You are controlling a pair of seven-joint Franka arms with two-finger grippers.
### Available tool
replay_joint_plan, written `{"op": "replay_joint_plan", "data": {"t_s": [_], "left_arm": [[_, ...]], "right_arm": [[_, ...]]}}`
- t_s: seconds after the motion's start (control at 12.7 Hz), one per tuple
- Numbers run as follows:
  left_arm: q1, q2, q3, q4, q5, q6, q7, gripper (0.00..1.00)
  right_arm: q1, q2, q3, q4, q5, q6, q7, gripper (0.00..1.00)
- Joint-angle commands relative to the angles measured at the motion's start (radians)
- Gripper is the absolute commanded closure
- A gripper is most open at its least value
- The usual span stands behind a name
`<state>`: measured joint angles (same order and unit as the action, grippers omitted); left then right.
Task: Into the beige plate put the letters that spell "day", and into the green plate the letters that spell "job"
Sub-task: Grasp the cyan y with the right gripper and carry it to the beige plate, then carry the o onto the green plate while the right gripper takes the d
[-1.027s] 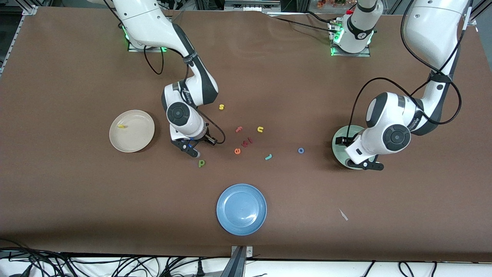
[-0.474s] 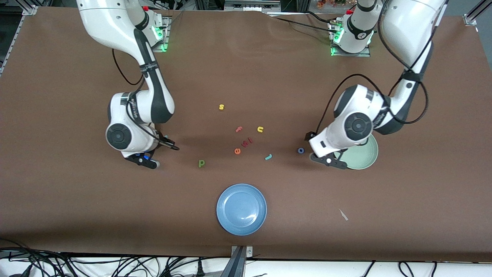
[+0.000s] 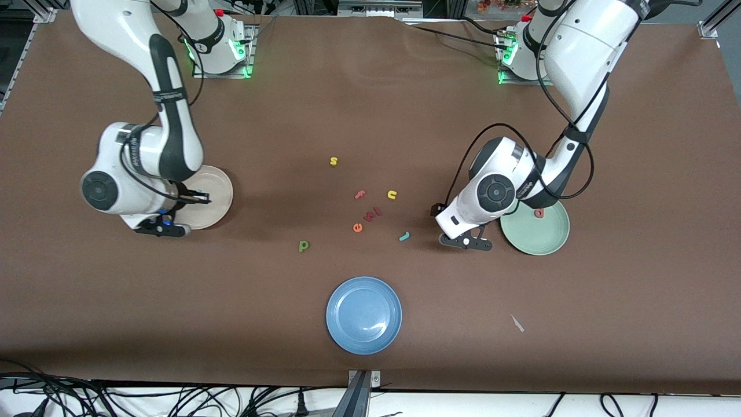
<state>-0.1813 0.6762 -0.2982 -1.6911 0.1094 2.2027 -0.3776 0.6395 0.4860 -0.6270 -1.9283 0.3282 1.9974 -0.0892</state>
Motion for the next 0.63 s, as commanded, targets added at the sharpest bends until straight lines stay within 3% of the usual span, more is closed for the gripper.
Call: {"op": "replay_joint_plan", "data": {"t_s": [0.0, 0.08, 0.16, 0.32, 0.55], "left_arm": [[-0.006, 0.017, 0.005, 0.01, 0.018, 0.026, -0.024, 0.11], [-0.007, 0.028, 0.007, 0.01, 0.019, 0.035, -0.015, 0.22], [-0.004, 0.036, 0.007, 0.011, 0.019, 0.058, -0.012, 0.35], [-0.004, 0.046, 0.007, 0.011, 0.021, 0.069, -0.01, 0.48], [-0.006, 0.052, 0.01, 0.01, 0.07, 0.075, -0.01, 0.5]], "right_arm": [[0.014, -0.034, -0.002, -0.047, 0.005, 0.021, -0.024, 0.19], [0.014, -0.034, -0.002, -0.046, 0.012, 0.015, -0.017, 0.0], [0.014, -0.034, -0.002, -0.038, 0.012, 0.006, -0.006, 0.0], [0.019, -0.027, 0.009, 0.0, 0.024, -0.005, 0.019, 0.0], [0.035, 0.028, 0.067, 0.07, 0.135, 0.027, 0.087, 0.0]]}}
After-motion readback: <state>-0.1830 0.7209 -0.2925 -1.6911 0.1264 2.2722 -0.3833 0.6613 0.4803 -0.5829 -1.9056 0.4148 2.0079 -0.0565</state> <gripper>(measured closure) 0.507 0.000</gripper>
